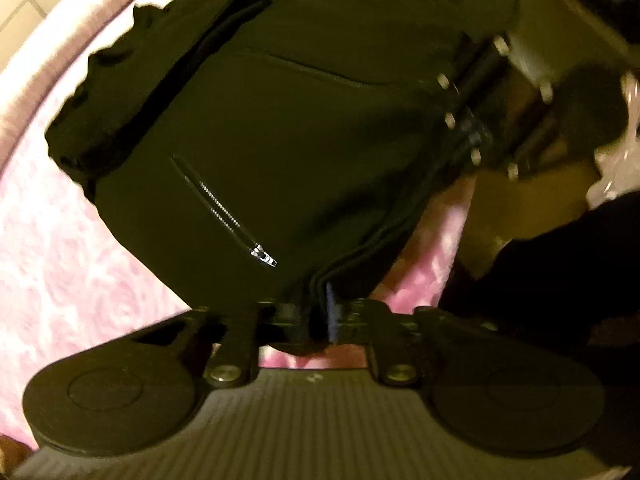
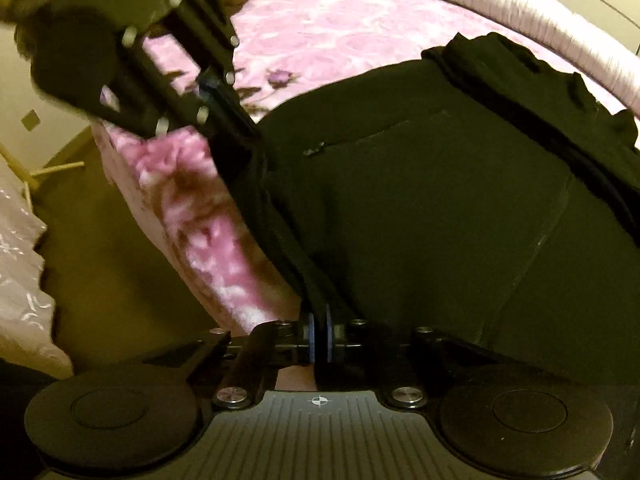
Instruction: Fold clothes
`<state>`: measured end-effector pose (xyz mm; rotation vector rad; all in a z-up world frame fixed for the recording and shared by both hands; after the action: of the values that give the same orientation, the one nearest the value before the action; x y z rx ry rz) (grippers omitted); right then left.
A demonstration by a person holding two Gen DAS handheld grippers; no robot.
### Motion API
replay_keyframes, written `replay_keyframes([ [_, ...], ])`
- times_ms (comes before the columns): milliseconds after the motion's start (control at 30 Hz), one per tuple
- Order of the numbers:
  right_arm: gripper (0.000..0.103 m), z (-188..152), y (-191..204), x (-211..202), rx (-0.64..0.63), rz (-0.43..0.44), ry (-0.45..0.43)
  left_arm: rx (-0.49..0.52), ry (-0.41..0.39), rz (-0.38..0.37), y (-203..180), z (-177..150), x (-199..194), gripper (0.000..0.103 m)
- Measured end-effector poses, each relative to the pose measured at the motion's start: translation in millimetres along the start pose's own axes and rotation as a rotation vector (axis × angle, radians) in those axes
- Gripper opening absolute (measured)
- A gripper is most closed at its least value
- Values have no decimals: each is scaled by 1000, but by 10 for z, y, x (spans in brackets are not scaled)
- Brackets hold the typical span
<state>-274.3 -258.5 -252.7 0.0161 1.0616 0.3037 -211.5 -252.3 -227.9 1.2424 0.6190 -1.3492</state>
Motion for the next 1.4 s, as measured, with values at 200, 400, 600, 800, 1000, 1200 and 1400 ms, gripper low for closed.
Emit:
replay_keyframes([
  [200, 3, 133, -99, -113, -10, 25, 20, 177, -40, 80, -344, 52, 29, 37],
  [400, 3, 146, -129, -184, -22, 34, 9, 194, -30, 104, -326, 103, 135, 8],
  [600, 22, -31, 23, -152, -60, -53, -56, 7, -67, 10, 68, 159, -120, 8],
  [800, 56, -349, 299, -80, -195, -306, -129, -53, -85, -37, 292, 270, -229, 8],
  [1000, 56, -831, 36, -79, -195, -606, -36, 4, -78, -36, 309, 331, -233, 8],
  [1200, 56, -1359, -447, -286, -207, -697, 60, 23, -70, -25, 366, 357, -275, 8],
  [1400, 32, -1617, -906, -581, -224, -691, 180, 35, -57, 3, 387, 413, -325, 8],
])
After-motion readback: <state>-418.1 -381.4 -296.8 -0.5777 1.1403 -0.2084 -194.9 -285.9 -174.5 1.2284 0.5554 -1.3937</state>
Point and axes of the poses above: each gripper's, at about its wrist camera, not at the fingertips, and x roughly the way its jaws point, y to its left, z to its top, the point moved 4 cm from there along x, roughly the way its jaws point, and after that the axes turned 5 degrees about z, right-handed, at the moved point
